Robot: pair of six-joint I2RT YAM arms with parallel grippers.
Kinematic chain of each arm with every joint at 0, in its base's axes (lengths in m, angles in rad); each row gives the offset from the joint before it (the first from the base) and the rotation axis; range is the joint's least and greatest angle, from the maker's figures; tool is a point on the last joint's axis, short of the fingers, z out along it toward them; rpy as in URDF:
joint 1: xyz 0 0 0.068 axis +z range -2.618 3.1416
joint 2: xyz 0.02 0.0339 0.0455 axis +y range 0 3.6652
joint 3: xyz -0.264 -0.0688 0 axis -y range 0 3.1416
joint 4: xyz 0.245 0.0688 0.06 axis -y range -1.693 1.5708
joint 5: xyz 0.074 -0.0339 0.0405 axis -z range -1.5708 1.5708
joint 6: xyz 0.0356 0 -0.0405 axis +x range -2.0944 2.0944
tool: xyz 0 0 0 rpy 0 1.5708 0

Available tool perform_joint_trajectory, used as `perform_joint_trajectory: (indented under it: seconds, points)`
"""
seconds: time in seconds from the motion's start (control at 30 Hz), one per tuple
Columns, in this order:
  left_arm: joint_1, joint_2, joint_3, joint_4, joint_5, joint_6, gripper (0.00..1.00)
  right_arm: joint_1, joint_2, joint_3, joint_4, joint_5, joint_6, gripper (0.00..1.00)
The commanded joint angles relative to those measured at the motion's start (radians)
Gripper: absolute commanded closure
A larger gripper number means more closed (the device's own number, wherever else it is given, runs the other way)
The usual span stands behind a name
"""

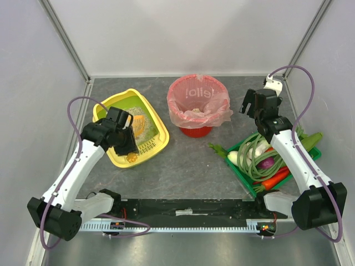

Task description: Clean the litter box

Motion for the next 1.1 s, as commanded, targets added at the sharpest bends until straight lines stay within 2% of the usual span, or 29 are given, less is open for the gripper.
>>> perform_joint_trajectory:
  seconds: [0.0,0.17,0.3,0.6,0.77,0.83,1.07]
  points:
    - [-0.002,-0.026,0.089,0.018,-0.082,0.059,0.98,-0.001,0.004,0.005,0.032,0.004,0.010,0.11]
    - [-0.004,-0.003,0.167,0.021,-0.122,0.165,0.98,-0.004,0.003,0.008,0.032,0.001,0.012,0.11]
    - [-0.005,0.063,0.285,-0.015,-0.132,0.245,0.98,-0.001,0.001,0.000,0.035,0.002,0.015,0.10]
    - [-0.013,0.225,0.589,-0.075,-0.079,0.227,0.98,-0.001,-0.029,0.053,0.049,-0.047,0.003,0.10]
    - [-0.014,0.253,0.614,-0.062,-0.033,0.224,0.98,-0.001,0.009,0.144,0.064,-0.209,-0.043,0.12]
    - [-0.014,0.254,0.609,-0.057,-0.024,0.221,0.98,-0.003,0.052,0.196,0.063,-0.326,-0.053,0.13]
    - [-0.014,0.244,0.568,-0.023,-0.013,0.182,0.98,-0.001,0.202,0.307,-0.018,-0.478,-0.043,0.19]
